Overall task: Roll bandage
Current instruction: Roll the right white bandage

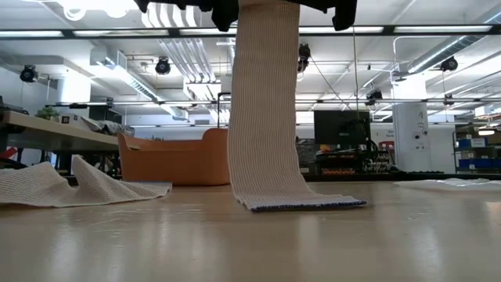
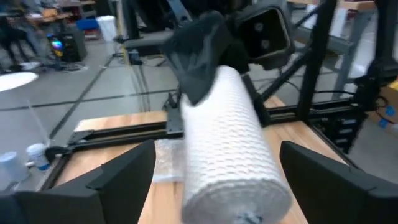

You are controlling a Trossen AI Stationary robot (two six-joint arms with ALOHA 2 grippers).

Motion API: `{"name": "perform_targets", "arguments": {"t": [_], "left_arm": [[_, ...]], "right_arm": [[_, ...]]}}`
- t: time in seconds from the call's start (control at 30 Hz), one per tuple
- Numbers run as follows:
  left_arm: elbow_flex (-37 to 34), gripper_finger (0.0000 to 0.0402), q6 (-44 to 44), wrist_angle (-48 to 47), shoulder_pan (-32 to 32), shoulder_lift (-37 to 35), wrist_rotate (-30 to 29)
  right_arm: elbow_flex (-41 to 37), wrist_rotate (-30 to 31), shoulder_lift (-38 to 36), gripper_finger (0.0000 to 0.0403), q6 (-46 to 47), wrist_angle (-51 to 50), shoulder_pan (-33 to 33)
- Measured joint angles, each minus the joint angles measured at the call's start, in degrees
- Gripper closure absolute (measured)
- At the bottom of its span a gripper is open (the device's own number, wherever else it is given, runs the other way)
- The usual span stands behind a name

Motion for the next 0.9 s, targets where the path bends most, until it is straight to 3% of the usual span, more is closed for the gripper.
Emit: {"name": "perform_targets", "arguments": {"t": [0.27,0.5,0.9], "left_arm": [[-0.03,0.008,-1.02,3.26,0.18,1.42,3.24],[-0.02,0.0105,-8.54,5.43,1.15,1.77,3.21],[-0.02,0.0227,-11.93,5.46,1.64,3.25,3.24]], "right_arm": [[0.0,0.06,0.0,0.0307,-0.29,1.08,0.0],[0.02,0.26,0.0,0.0309,-3.05,1.18,0.0],[0.11,3.29,0.76,0.0303,-6.67,0.56,-0.02]]}}
